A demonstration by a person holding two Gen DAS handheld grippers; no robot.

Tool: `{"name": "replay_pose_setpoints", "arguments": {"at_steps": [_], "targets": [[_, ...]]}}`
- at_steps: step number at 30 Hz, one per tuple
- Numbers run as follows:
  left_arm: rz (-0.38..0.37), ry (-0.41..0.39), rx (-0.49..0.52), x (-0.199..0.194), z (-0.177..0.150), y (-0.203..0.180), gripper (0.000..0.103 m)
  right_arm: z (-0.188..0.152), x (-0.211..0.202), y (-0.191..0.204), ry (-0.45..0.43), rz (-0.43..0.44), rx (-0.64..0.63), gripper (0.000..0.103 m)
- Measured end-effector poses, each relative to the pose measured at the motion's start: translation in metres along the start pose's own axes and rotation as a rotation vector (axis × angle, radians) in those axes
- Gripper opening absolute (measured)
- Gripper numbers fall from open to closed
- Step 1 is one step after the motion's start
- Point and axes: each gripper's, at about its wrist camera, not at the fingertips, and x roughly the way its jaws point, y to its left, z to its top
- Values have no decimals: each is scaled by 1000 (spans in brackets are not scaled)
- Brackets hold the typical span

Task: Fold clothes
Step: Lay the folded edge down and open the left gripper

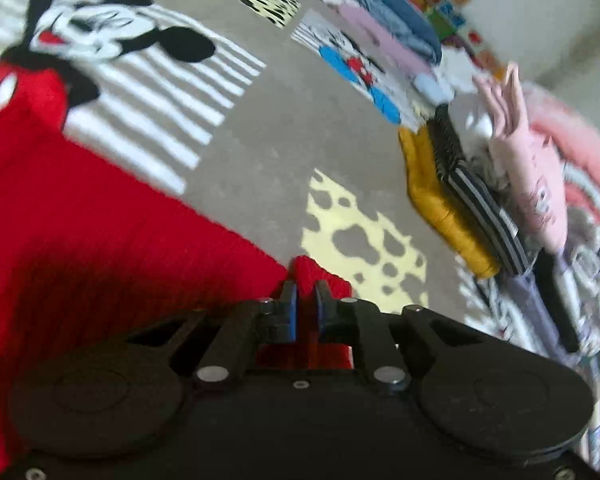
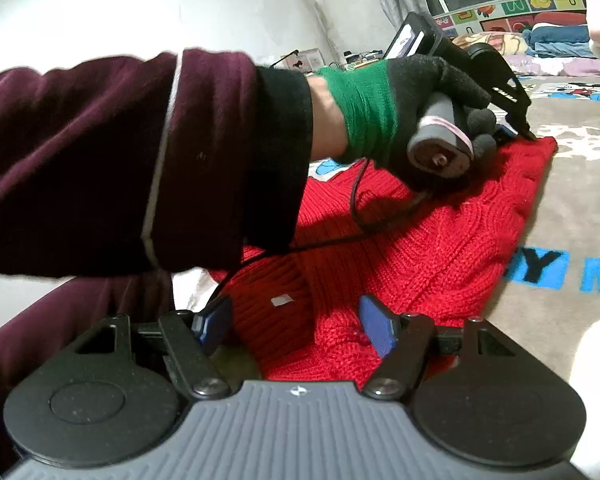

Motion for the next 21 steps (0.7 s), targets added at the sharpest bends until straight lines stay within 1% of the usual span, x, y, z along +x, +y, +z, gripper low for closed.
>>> {"name": "replay_pose_setpoints", "arguments": {"at_steps": [2, 4, 6, 8, 9, 11, 13, 15, 16, 17, 18, 19, 21], "targets": [[7, 14, 41, -7, 7, -7, 17, 0, -1, 1, 2, -2, -4, 70], [1, 1, 86, -19, 10, -13, 23, -1, -1, 3, 4, -6, -7, 70], [0, -32, 177, -36, 11, -21, 23, -1, -2, 5, 6, -12, -10, 70], [20, -55, 298, -48, 6, -33, 23, 0, -2, 6, 7, -17, -14, 70], [17, -57, 380, -53, 2, -40, 23, 0, -3, 7, 7, -19, -16, 70], [-14, -38, 526, -61, -11, -50, 23, 1, -2, 7, 6, -21, -17, 70], [-41, -2, 639, -60, -28, -57, 23, 0, -1, 6, 5, -21, -16, 70], [-17, 40, 707, -48, -44, -59, 23, -1, -2, 6, 3, -18, -13, 70], [31, 59, 739, -35, -52, -58, 23, -2, -3, 5, 1, -15, -9, 70], [75, 68, 776, -22, -59, -57, 27, -1, -1, 5, 2, -13, -8, 70], [85, 58, 797, -17, -63, -55, 30, 0, 0, 5, 2, -11, -6, 70], [81, 41, 798, -17, -64, -55, 30, 1, 1, 5, 4, -10, -6, 70], [50, -4, 794, -32, -64, -59, 29, 3, 2, 6, 8, -8, -6, 71]]}}
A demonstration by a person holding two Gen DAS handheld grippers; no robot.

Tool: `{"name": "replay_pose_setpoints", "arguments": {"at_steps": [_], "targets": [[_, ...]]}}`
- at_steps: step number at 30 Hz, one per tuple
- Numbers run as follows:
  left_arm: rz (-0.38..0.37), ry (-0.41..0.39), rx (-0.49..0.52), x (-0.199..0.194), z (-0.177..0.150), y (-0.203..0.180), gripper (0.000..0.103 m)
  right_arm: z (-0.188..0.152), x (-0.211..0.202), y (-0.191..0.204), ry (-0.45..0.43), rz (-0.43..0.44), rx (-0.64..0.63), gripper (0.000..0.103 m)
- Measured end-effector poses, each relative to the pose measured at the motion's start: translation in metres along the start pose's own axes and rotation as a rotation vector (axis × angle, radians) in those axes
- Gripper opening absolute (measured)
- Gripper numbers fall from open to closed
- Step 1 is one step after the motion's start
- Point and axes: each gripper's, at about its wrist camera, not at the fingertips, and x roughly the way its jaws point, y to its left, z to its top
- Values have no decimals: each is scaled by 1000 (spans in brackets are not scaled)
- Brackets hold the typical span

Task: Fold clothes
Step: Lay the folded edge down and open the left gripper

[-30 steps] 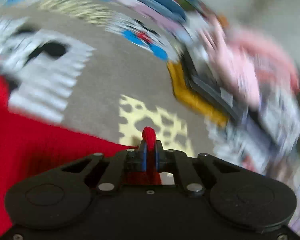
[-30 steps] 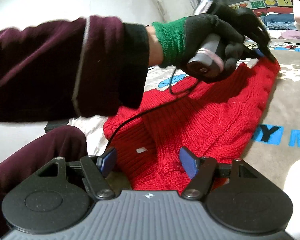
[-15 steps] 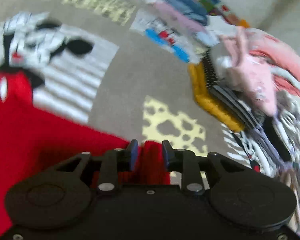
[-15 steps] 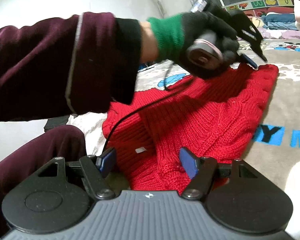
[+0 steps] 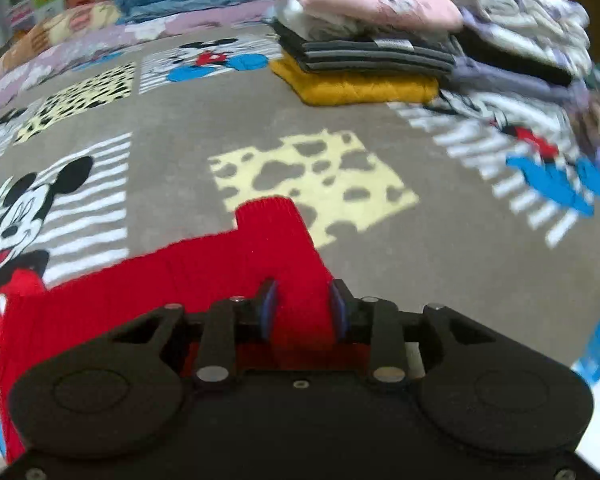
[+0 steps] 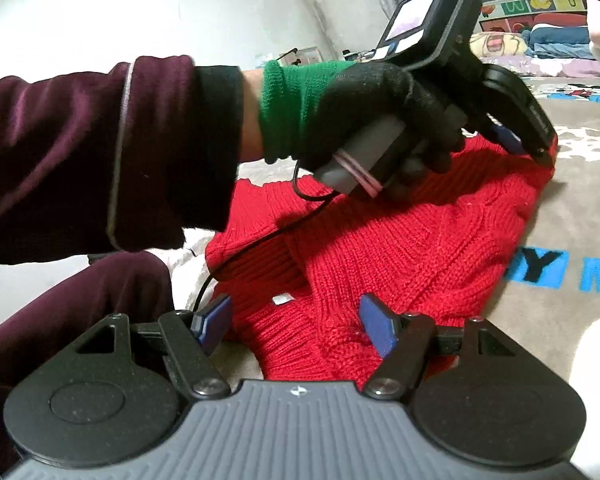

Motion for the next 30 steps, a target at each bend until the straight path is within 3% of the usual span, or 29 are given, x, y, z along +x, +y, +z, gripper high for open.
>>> {"name": "replay_pose_setpoints", "arguments": {"at_steps": [3, 7, 10, 12, 14, 19, 23, 27, 30], "targets": [[-20, -73, 2, -34, -1, -4, 29, 0, 1, 2, 5, -1, -9, 74], [-71, -113, 75, -86, -26, -27, 29, 0, -1, 4, 9, 0, -18, 74], [-101, -65, 97, -94, -53, -45, 30, 0, -2, 5, 10, 1, -19, 74], [-73, 11, 135, -78, -71, -53, 31, 0, -3, 5, 11, 1, -20, 74], [-36, 14, 162, -70, -81, -55, 32, -1, -5, 7, 12, -2, -23, 74], [-81, -105, 125, -104, -85, -66, 31, -4, -7, 15, 0, -13, -46, 74], [-77, -5, 56, -82, -105, -58, 31, -10, -14, 33, 14, -39, -133, 74], [-136, -139, -42, -118, -109, -44, 32, -10, -26, 47, -4, -52, -145, 73], [-93, -167, -120, -135, -121, -23, 34, -11, -41, 53, -21, -68, -158, 72]]}}
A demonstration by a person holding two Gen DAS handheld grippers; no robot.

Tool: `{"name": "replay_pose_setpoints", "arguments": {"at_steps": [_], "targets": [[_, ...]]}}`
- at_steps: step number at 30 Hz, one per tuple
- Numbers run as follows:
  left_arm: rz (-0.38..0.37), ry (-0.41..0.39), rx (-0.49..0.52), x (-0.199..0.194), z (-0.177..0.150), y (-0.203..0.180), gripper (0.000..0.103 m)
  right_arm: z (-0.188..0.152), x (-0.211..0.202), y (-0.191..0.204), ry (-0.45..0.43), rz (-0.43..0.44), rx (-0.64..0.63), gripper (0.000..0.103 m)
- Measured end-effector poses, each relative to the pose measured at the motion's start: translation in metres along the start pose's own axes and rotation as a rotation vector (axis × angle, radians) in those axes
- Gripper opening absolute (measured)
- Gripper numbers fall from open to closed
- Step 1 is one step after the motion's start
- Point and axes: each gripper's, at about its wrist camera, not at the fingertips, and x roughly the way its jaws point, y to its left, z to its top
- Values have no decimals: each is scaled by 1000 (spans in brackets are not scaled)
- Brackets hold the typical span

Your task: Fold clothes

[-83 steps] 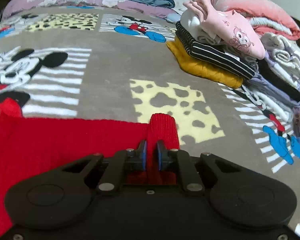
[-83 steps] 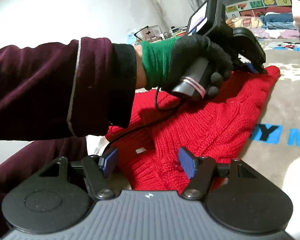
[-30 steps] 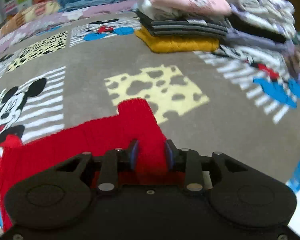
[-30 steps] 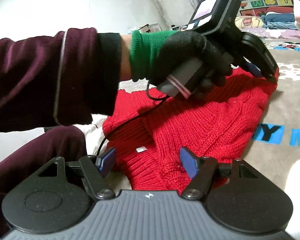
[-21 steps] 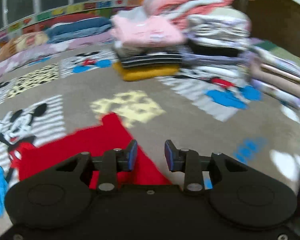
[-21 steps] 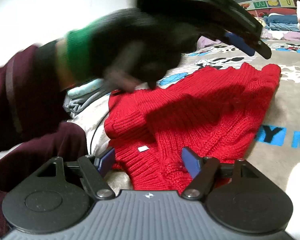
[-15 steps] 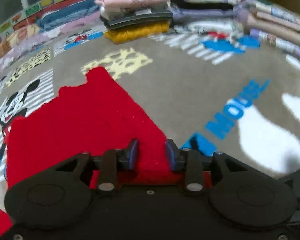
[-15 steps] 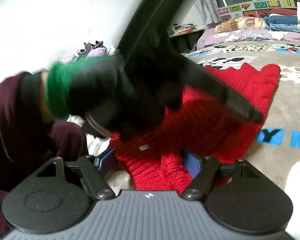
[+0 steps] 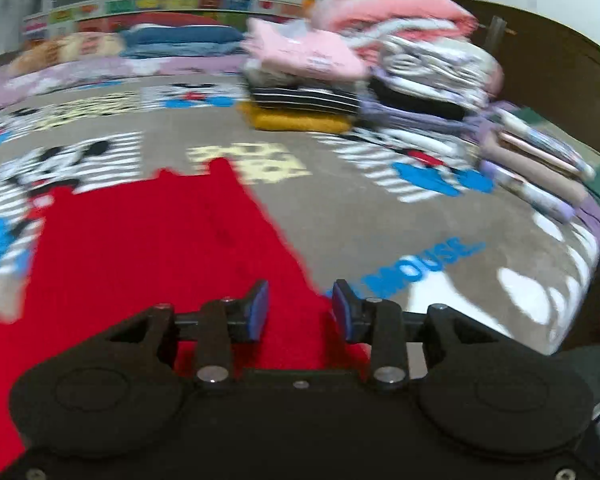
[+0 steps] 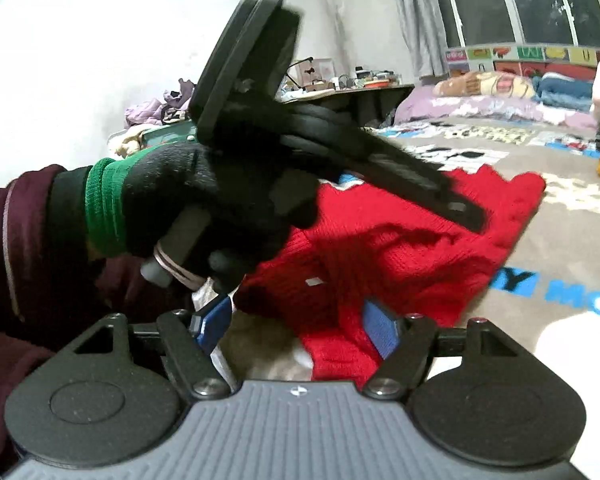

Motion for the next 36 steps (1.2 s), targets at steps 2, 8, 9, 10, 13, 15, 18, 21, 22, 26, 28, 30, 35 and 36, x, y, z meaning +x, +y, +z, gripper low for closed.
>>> {"name": "replay_pose_setpoints", "arguments": {"at_steps": [2, 8, 9, 10, 13, 15, 18, 21, 22, 26, 28, 30, 35, 36], "targets": [[39, -18, -65, -13, -5, 17, 34, 2, -11, 1, -11, -30, -12, 72], [154, -81, -322, -60, -19, 86, 40, -5, -31, -9, -57, -203, 14, 72], [164, -92, -359, -67, -20, 93, 40, -4, -27, -14, -63, -224, 13, 72], [170, -102, -395, -72, -21, 100, 41, -4, -23, -15, -65, -234, 6, 72], [170, -117, -494, -83, -29, 116, 46, -2, -11, -12, -70, -258, -47, 72], [167, -121, -537, -89, -35, 122, 46, 0, -3, -3, -78, -266, -110, 72], [157, -124, -581, -92, -42, 129, 46, 1, 19, 0, -44, -249, -148, 72], [129, -124, -634, -91, -48, 135, 46, -7, 52, -8, 130, -177, -98, 77], [119, -125, -651, -91, -50, 137, 46, -9, 54, -4, 122, -187, -137, 79], [94, -136, -705, -88, -57, 144, 46, 0, 52, 2, 111, -168, -157, 79], [85, -157, -743, -88, -59, 149, 46, 2, 49, 4, 93, -171, -166, 79], [79, -178, -779, -87, -61, 154, 45, 0, 50, 4, 92, -179, -177, 78], [73, -223, -837, -83, -61, 166, 45, -6, 55, 0, 91, -198, -173, 78], [71, -226, -839, -82, -60, 167, 43, -6, 56, -1, 88, -199, -167, 78]]}}
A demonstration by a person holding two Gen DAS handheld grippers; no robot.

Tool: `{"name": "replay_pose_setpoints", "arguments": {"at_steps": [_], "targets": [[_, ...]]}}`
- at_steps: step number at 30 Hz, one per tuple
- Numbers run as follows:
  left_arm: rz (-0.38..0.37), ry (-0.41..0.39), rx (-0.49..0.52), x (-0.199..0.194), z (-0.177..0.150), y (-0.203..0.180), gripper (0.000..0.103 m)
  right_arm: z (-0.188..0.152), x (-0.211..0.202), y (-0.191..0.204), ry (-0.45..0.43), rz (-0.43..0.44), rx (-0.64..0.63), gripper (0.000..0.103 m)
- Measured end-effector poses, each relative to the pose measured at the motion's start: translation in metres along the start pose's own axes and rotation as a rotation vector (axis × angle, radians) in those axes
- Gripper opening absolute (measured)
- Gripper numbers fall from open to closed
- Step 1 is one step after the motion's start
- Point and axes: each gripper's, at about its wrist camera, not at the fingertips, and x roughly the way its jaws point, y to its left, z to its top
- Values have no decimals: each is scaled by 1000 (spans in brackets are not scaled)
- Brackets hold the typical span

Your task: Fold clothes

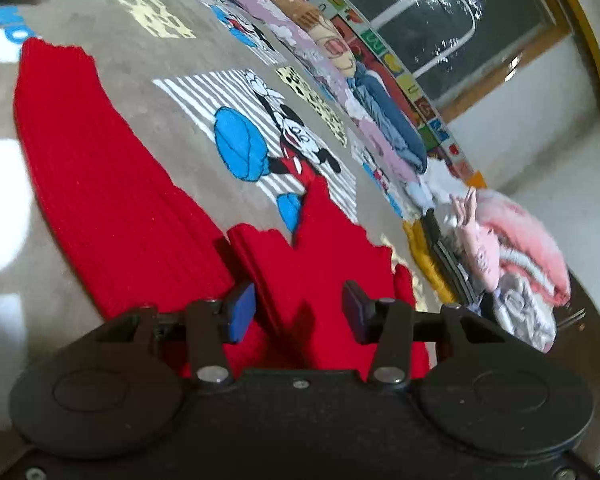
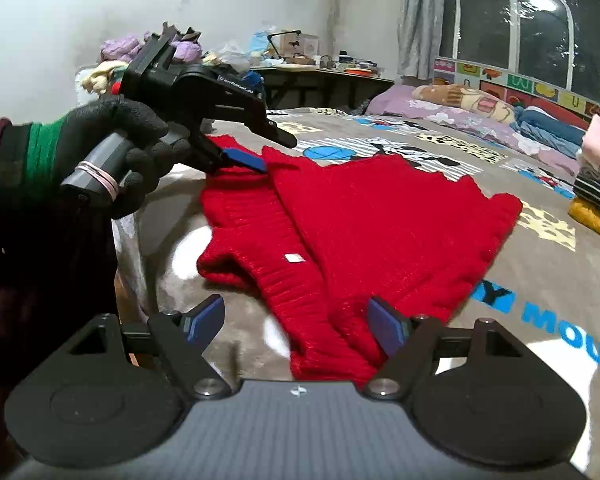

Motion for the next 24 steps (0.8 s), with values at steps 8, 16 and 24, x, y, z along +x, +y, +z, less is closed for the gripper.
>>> {"name": "replay_pose_setpoints", "arguments": {"at_steps": [8, 16, 24], "targets": [[-11, -23, 99, 3, 0, -20, 6, -1, 0, -5, -25, 1, 36, 78], [-160, -56, 198, -6, 0, -85, 6, -1, 3, -7, -33, 27, 64, 78], [-229, -13, 215, 26, 5, -143, 6, -5, -4, -15, -51, 55, 139, 78]]}}
